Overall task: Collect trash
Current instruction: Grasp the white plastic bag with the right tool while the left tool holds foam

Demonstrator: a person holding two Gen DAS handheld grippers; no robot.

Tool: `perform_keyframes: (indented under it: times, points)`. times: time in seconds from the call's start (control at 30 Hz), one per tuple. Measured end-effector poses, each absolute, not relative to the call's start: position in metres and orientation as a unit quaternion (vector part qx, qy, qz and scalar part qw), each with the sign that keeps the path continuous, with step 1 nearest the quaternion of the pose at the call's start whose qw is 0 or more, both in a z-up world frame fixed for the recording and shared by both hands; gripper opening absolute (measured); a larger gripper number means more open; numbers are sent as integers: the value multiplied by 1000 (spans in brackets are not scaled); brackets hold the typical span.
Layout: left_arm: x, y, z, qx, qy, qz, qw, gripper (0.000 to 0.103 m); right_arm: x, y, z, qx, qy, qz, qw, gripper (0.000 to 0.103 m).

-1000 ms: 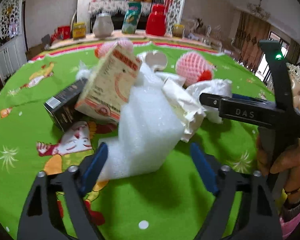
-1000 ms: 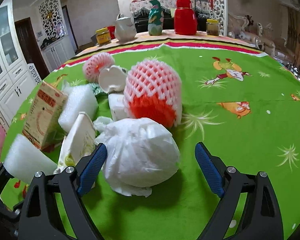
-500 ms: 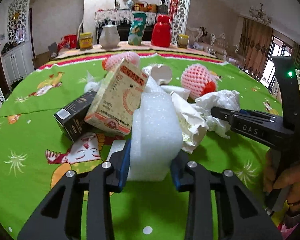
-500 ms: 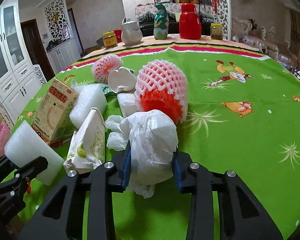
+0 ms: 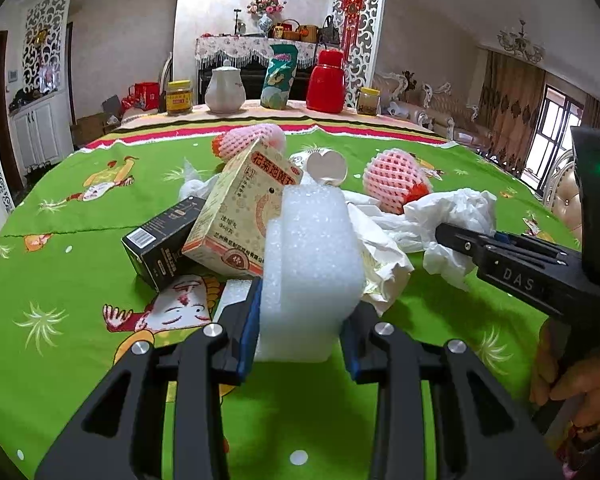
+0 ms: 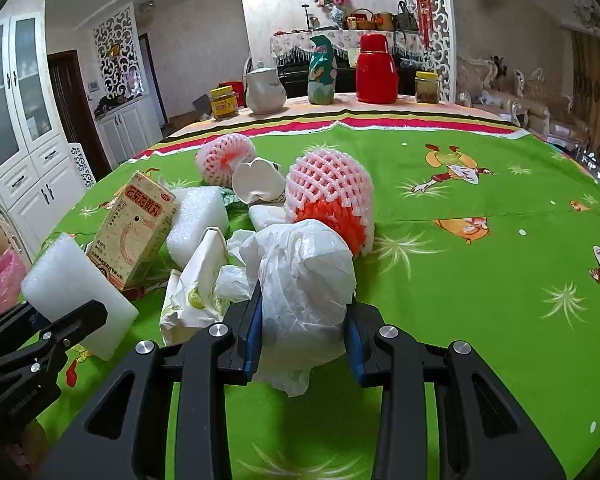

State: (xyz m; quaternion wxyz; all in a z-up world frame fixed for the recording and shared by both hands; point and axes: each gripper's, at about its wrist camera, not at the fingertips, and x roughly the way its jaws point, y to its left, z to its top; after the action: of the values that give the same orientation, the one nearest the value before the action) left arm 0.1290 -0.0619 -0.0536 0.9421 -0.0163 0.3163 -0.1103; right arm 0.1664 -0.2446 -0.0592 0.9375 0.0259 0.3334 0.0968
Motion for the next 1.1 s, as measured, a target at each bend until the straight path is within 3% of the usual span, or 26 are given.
perform_keyframes:
  times: [1.1]
  points:
    - [96, -18, -34, -51, 271, -60, 959, 34, 127, -211, -32, -40, 214, 122, 968, 34]
